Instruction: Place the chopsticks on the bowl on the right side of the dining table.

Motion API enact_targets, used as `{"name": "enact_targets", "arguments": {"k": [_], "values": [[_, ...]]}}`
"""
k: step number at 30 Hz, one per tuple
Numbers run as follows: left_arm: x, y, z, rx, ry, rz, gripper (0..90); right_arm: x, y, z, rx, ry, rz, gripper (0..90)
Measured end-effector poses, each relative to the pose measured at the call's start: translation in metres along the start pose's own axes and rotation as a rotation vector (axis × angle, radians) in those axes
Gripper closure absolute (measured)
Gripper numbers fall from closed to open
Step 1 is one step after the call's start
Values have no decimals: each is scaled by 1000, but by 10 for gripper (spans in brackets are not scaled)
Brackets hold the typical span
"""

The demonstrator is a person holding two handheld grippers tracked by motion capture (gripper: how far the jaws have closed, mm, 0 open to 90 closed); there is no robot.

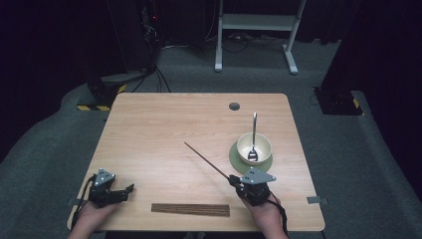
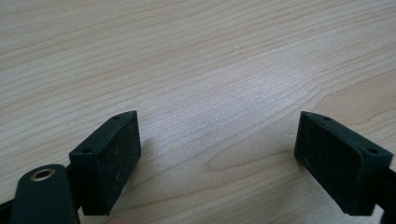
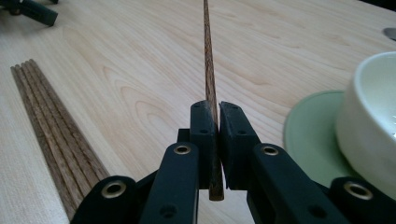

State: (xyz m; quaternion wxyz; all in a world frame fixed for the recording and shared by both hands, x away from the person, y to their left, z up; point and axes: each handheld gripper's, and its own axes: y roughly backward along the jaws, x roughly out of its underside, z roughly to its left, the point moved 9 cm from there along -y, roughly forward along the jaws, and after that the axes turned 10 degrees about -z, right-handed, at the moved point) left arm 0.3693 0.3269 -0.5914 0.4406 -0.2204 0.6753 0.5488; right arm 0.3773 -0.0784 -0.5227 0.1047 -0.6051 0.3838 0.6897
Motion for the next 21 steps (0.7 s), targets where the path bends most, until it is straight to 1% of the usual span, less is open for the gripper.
{"name": "enact_targets", "arguments": {"k": [1, 2, 6, 7, 9, 10, 12, 13, 14, 16, 17, 19, 21], "values": [[0, 0, 0, 1, 1, 0, 147, -1, 5, -5, 15, -3, -11, 843], [0, 0, 0, 1, 1, 0, 147, -1, 5, -5, 15, -3, -11, 843], [0, 0, 0, 1, 1, 0, 147, -2, 13, -17, 46, -20, -24, 843], [0, 0, 0, 1, 1, 0, 147, -2, 17, -24, 64, -25, -29, 843], [0, 0, 0, 2, 0, 0, 147, -3, 19, -26, 73, -30, -32, 843], [0, 0, 0, 2, 0, 0, 147, -3, 22, -32, 93, -27, -32, 843], [0, 0, 0, 2, 0, 0, 147, -3, 26, -38, 111, -28, -37, 844], [0, 0, 0, 2, 0, 0, 147, -3, 26, -38, 111, -28, -37, 844], [0, 0, 0, 2, 0, 0, 147, -3, 29, -44, 130, -35, -42, 844], [0, 0, 0, 2, 0, 0, 147, -3, 31, -46, 139, -42, -44, 844], [0, 0, 0, 2, -1, 0, 147, -2, 34, -52, 156, -47, -45, 843], [0, 0, 0, 2, 0, 0, 147, -2, 35, -54, 164, -46, -44, 844], [0, 0, 0, 3, 0, 0, 147, -1, 38, -60, 179, -56, -48, 844]]}}
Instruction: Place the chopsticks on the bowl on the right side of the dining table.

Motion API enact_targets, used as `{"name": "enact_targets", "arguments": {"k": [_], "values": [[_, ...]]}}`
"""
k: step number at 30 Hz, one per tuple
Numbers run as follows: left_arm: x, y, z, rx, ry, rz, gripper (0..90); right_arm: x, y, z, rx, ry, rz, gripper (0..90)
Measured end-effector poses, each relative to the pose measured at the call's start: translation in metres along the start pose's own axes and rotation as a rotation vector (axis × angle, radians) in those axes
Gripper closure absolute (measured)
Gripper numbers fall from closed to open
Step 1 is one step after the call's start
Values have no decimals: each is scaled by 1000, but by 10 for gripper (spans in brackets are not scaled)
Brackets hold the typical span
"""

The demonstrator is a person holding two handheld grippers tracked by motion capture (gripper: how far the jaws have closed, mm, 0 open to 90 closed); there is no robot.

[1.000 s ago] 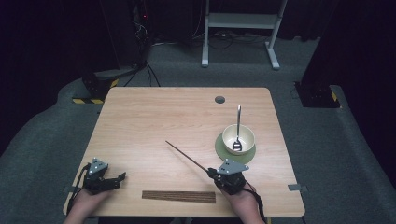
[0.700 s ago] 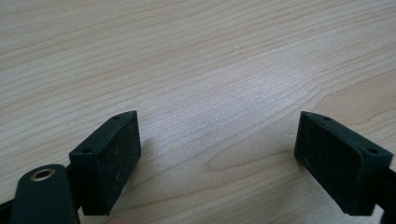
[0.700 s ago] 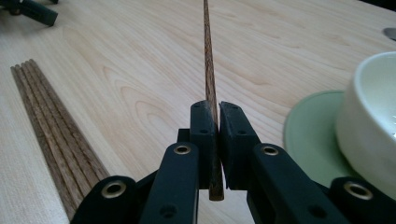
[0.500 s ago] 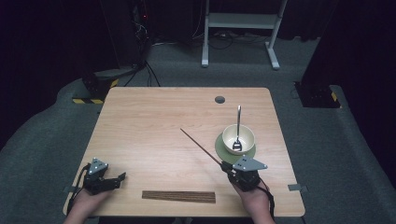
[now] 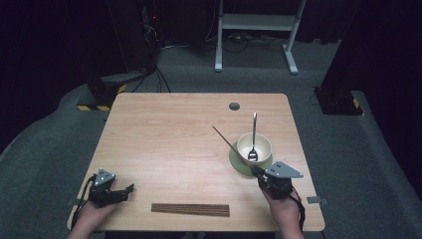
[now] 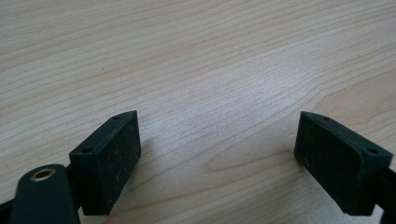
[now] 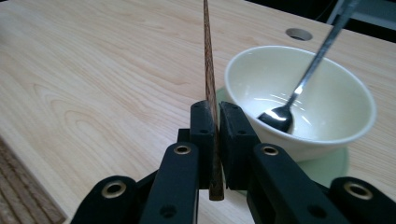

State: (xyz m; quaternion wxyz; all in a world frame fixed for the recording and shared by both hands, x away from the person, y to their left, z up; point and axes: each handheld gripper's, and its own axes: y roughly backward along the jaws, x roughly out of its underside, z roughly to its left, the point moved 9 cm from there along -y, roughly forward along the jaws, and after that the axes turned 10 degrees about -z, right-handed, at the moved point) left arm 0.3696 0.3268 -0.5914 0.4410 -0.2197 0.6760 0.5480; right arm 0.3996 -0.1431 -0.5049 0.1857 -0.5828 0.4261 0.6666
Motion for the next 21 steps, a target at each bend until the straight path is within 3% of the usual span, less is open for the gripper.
{"name": "enact_targets", "arguments": {"k": [9, 21], "values": [[0, 0, 0, 0, 0, 0, 147, 5, 4, -29, 63, -30, 3, 844], [0, 0, 0, 2, -1, 0, 147, 12, -1, -45, 100, -38, 31, 843]]}}
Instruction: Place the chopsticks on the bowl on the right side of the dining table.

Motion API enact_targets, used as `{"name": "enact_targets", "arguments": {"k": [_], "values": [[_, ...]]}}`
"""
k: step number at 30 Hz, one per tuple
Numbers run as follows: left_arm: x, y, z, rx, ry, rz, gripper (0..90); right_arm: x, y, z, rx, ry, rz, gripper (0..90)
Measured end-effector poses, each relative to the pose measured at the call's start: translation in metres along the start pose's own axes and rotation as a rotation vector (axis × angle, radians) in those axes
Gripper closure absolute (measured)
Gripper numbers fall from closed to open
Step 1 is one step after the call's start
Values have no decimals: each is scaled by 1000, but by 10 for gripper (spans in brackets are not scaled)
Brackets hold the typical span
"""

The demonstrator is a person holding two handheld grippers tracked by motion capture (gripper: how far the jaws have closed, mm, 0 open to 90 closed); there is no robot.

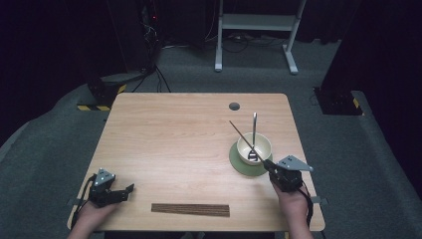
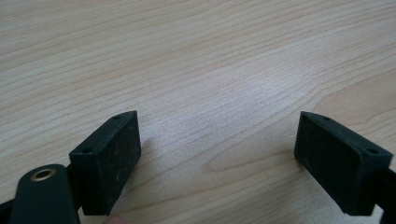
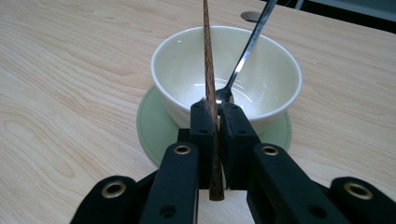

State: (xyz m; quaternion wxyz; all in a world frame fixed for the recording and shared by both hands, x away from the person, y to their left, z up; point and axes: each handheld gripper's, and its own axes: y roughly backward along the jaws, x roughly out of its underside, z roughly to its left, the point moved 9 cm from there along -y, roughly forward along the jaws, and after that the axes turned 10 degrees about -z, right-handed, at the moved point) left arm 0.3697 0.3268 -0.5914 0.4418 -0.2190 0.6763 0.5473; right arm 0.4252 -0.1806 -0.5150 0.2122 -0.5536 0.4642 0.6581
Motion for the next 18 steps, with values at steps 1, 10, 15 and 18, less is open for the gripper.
{"name": "enact_targets", "arguments": {"k": [1, 10, 15, 18], "values": [[0, 0, 0, 0, 0, 0, 147, 0, 0, -1, 2, -3, 1, 843], [0, 0, 0, 0, 0, 0, 147, 1, -2, -6, 25, 12, 3, 840], [0, 0, 0, 0, 0, 1, 147, 1, -2, -8, 26, 14, 1, 837], [0, 0, 0, 0, 0, 1, 147, 1, -2, -8, 29, 17, 1, 836]]}}
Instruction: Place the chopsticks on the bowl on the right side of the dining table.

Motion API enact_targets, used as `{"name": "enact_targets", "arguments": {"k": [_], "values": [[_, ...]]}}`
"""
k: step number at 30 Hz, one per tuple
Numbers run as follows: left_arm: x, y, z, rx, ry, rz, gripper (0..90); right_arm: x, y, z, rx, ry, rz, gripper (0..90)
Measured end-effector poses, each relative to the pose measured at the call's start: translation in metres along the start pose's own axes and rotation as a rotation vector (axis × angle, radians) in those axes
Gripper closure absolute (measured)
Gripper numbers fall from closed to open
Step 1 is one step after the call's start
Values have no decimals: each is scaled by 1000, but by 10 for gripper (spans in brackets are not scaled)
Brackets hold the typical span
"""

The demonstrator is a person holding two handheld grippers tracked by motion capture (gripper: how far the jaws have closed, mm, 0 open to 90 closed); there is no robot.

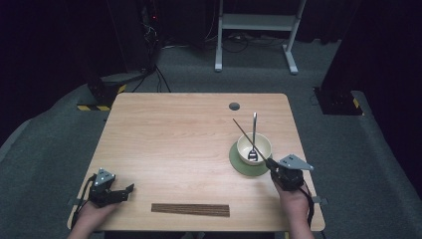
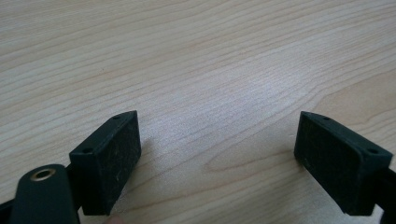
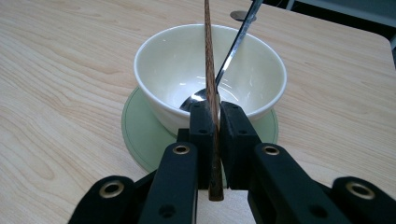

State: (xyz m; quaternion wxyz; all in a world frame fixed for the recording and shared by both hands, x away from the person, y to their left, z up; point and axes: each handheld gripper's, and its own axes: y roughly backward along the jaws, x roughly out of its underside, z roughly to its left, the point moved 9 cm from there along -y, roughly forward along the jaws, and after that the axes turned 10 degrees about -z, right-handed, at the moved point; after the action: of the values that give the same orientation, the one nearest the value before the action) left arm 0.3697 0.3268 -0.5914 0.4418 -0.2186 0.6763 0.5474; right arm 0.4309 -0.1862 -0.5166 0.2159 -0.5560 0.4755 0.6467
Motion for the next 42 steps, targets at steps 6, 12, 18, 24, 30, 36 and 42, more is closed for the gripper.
{"name": "enact_targets", "arguments": {"k": [6, 12, 18, 24, 30, 36, 42], "values": [[0, 0, 0, 1, 0, 0, 147, -1, -1, 1, 0, 2, -4, 783], [0, 0, 0, 1, -1, 0, 148, -7, 2, 4, 6, -10, -24, 682], [0, 0, 0, 1, -1, 0, 147, -23, 7, 35, -55, 30, -58, 616], [0, 0, 0, 2, -1, 0, 147, -16, 3, 77, -170, 39, -32, 572], [0, 0, 0, 2, -1, 0, 147, 2, -3, 111, -282, 3, 18, 562], [0, 0, 0, 1, -2, 1, 146, 14, -9, 145, -378, 20, 63, 562], [0, 0, 0, 1, -1, 1, 146, 27, -15, 175, -455, 55, 124, 567]]}}
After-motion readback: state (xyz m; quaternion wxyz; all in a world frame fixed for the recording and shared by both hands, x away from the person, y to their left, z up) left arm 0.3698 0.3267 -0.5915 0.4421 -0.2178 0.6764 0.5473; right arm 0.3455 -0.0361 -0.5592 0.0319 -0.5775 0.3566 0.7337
